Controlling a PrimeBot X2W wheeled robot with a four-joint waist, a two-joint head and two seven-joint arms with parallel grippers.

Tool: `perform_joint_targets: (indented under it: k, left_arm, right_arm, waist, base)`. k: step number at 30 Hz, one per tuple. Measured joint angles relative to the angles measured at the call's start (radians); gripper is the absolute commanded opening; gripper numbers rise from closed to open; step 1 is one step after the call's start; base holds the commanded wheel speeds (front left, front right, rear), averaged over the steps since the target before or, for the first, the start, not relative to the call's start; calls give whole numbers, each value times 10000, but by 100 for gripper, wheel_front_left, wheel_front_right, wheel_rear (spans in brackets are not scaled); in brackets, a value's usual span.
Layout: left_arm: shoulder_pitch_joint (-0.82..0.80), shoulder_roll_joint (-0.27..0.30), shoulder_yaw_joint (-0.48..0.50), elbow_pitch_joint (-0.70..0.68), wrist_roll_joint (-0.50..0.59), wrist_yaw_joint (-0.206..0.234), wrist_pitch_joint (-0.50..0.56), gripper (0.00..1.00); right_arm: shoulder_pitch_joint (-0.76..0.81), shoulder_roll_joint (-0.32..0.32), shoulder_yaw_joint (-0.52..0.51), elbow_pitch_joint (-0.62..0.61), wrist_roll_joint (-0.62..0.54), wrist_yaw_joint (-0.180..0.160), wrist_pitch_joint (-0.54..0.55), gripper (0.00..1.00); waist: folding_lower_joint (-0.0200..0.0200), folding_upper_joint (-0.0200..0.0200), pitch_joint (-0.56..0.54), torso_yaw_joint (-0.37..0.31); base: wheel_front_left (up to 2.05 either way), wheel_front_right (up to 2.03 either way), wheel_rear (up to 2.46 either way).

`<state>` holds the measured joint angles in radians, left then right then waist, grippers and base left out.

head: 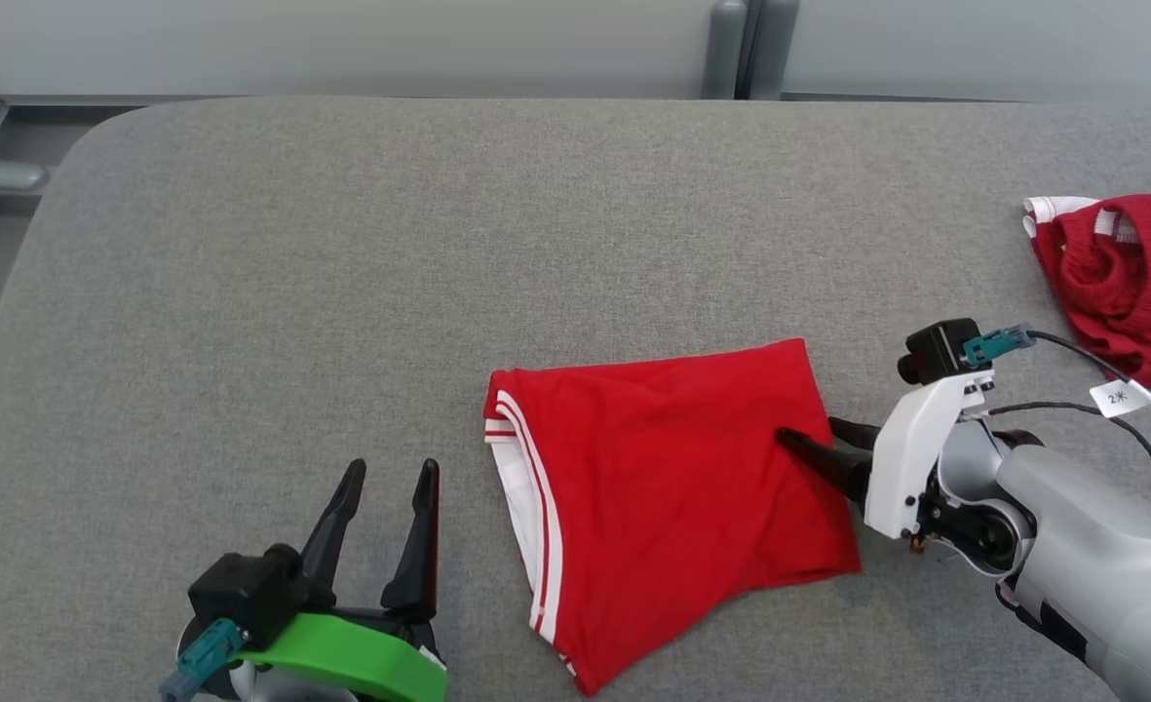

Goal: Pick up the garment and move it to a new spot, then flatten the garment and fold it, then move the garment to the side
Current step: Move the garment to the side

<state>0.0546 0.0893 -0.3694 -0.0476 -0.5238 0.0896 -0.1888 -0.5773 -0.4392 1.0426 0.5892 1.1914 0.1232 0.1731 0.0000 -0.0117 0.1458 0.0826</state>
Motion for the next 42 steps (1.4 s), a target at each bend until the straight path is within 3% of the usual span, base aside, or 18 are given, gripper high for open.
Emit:
perform_joint_targets:
  k: [1, 2, 6, 21, 30, 42]
  left_arm:
    - [-10, 0, 2, 6, 2, 0, 0, 100]
    - [-25, 0, 6, 12, 2, 0, 0, 100]
    - [-139, 4, 27, 25, 4, 0, 0, 100]
    - [-196, 35, 272, 77, 8, 33, -23, 100]
    - [-196, 46, 389, 79, 8, 38, -117, 100]
    - [-188, 42, 376, 52, 8, 46, -148, 100]
  right_arm:
    - [-1, 6, 10, 0, 36, 0, 8, 80]
    - [-1, 17, 25, 0, 88, 0, 10, 55]
    - [-3, 75, 65, -46, 209, 0, 8, 0]
    - [-649, -107, 100, -341, 203, 12, -382, 0]
    - [-1547, -1216, 46, -313, -92, 12, -389, 0]
    - [-2599, -2238, -291, 0, -328, 12, -203, 0]
  waist:
    - [0, 0, 23, 6]
    - [0, 0, 41, 13]
    - [0, 0, 92, 32]
    - [0, 0, 139, -102]
    - [0, 0, -3, -605]
    - [0, 0, -169, -1275]
  base:
    - [0, 0, 0]
    - [0, 0, 0]
    - [0, 0, 0]
    - [0, 0, 0]
    - [0, 0, 0]
    - [0, 0, 0]
